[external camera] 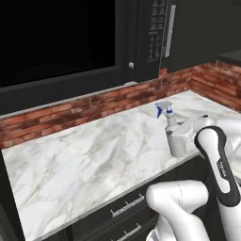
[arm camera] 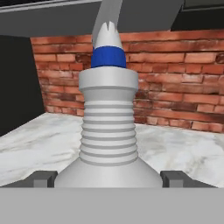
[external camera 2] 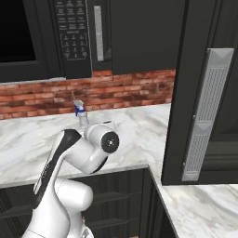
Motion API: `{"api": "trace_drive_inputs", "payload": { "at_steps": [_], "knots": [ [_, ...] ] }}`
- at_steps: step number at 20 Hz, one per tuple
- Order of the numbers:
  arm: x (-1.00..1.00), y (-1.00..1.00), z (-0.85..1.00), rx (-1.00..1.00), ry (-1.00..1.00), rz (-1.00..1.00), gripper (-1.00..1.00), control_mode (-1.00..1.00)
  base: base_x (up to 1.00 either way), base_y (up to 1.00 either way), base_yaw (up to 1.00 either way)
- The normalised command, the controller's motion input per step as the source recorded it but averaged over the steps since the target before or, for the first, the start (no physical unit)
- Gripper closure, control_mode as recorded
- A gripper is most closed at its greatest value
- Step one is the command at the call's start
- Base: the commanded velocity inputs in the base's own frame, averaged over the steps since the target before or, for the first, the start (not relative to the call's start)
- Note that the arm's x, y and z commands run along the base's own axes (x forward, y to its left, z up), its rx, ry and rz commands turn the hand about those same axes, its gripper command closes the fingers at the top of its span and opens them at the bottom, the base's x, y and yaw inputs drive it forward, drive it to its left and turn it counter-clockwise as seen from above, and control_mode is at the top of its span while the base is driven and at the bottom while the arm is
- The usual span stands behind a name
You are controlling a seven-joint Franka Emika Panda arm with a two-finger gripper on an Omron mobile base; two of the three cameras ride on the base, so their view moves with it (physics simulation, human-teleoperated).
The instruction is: Move the cutting board and knife to the sink. Then move spray from the cabinet to the counter.
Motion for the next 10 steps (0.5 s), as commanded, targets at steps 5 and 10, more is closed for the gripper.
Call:
{"api": "trace_drive_inputs", "payload": {
  "at_steps": [5, 10],
  "knots": [
    [0.33, 0.00, -0.24, 0.06, 0.00, 0.04, 1.00, -1.00, 0.00, 0.00, 0.00],
    [0.32, -0.05, -0.22, 0.06, 0.00, 0.03, 1.00, -1.00, 0.00, 0.00, 0.00]
  ]
}}
